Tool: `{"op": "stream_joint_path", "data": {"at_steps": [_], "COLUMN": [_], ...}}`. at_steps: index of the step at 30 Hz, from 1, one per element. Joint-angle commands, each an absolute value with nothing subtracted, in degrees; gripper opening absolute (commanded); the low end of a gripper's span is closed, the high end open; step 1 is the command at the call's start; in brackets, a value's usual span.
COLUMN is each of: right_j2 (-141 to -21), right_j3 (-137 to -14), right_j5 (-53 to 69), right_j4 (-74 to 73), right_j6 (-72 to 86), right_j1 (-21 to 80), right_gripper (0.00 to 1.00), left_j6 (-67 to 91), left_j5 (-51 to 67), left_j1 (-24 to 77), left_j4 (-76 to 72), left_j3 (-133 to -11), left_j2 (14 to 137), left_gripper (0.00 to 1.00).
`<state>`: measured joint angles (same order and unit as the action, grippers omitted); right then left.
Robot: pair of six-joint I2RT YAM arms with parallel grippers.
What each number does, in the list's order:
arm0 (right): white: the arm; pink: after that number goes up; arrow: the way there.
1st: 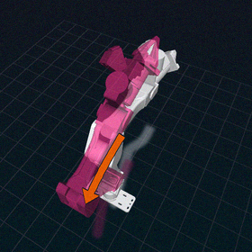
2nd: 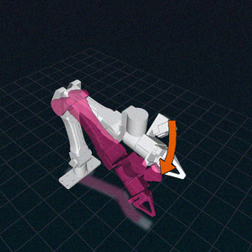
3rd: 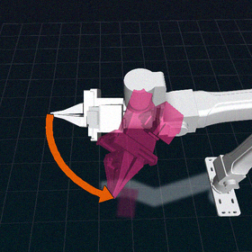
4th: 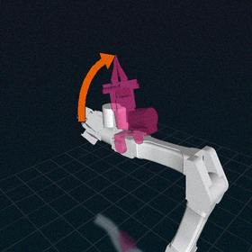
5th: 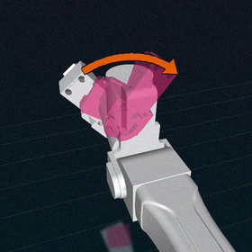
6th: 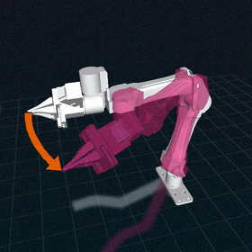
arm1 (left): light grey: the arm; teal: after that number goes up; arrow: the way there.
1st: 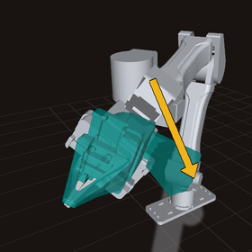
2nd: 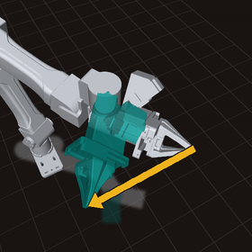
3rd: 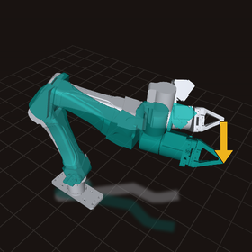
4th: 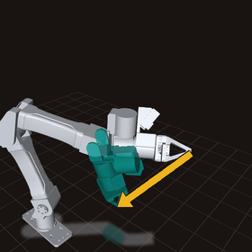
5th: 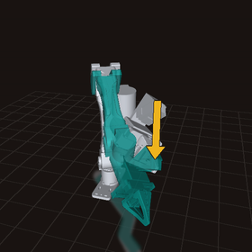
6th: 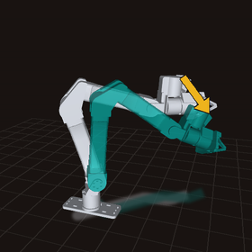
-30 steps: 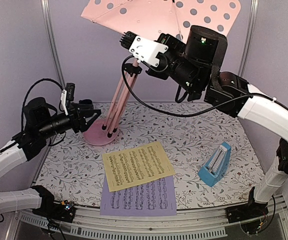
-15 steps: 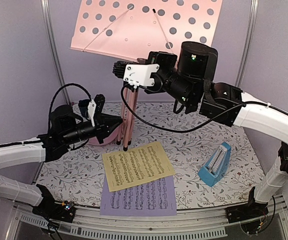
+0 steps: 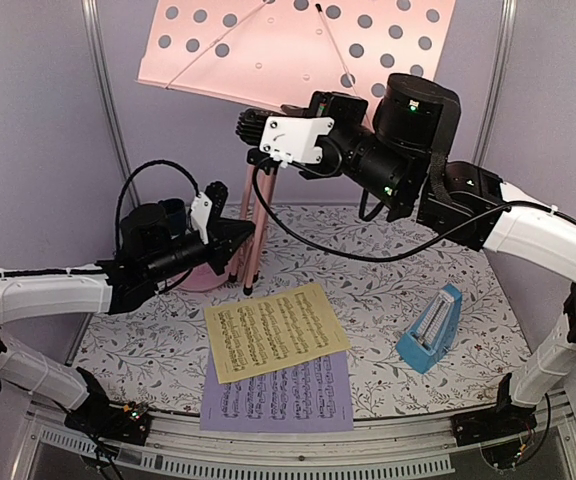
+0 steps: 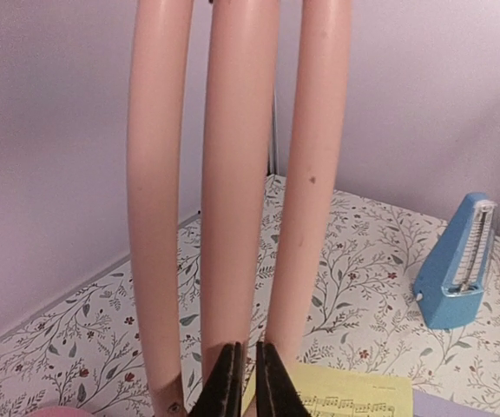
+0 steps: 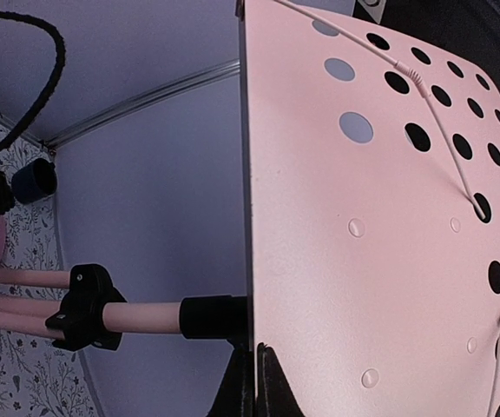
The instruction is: Set up the instrument practice props
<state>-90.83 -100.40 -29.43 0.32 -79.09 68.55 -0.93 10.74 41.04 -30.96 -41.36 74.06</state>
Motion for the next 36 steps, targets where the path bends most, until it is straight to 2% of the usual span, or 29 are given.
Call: {"op": "stream_joint_path", "data": {"at_steps": [1, 9, 22, 25, 31, 36], "right_j2": [-85.1, -86.0, -87.4, -87.6, -87.4, -86.8], "right_j3": [-103.9, -104.7, -104.9, -104.9, -104.9, -104.8], "right_j5": [-27.0, -25.4, -23.8, -23.8, -23.9, -24.5], "right_j4": [19.3, 17.7, 16.6, 16.6, 16.4, 16.2], "right_j6": [-79.7, -78.1, -76.2, -76.7, -76.9, -77.9], "right_j1": [68.6, 68.6, 68.6, 68.6, 67.9, 66.3], "right_gripper": [0.00, 0.00, 0.00, 0.00, 0.00, 0.00], "left_j6": [-2.7, -3.9, -4.2, -4.3, -4.2, -4.2], "left_j5": [8.9, 7.0, 7.0, 7.3, 7.0, 8.2], "left_j1": [41.8, 41.9, 42.0, 42.1, 42.2, 42.3], "left_j4": [-33.3, -32.5, -32.9, -33.2, -33.7, -32.8], "left_j3": [-43.3, -45.5, -50.6, -51.6, -54.7, -59.5], "left_j2": [75.9, 77.7, 83.5, 84.9, 88.8, 93.8], "left_gripper": [0.10, 0.11, 0.27, 0.33, 0.50, 0.56]}}
